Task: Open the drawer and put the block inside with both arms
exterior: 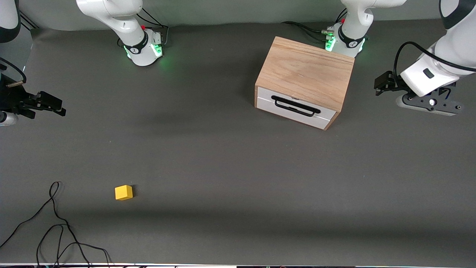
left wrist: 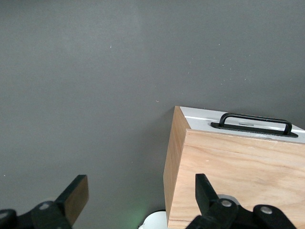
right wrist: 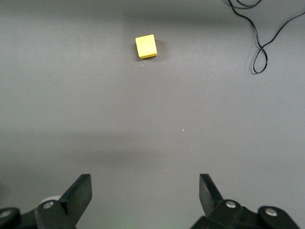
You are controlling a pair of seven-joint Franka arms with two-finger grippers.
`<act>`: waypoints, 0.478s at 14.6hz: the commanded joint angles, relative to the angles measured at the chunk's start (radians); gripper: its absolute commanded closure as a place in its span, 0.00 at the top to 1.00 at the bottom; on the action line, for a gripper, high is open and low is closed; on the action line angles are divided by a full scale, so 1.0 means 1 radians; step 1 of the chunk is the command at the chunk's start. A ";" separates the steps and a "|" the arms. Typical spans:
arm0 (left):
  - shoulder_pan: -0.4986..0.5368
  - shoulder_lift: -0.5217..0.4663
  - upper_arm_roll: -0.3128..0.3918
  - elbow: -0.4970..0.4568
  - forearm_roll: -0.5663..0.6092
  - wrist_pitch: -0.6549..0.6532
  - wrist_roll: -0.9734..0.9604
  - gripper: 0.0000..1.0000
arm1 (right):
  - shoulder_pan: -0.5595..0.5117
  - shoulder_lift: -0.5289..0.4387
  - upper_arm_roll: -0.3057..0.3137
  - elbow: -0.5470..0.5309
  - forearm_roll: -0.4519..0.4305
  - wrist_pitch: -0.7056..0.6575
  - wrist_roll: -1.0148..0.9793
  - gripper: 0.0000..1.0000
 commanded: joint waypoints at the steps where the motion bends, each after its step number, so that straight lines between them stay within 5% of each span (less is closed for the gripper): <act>1: -0.007 0.003 0.010 0.011 -0.008 0.006 0.013 1.00 | -0.002 -0.017 0.005 -0.004 -0.023 -0.010 -0.015 1.00; 7: -0.009 0.006 0.010 0.015 -0.010 -0.005 0.012 1.00 | -0.004 -0.006 0.005 -0.005 -0.023 -0.005 -0.020 1.00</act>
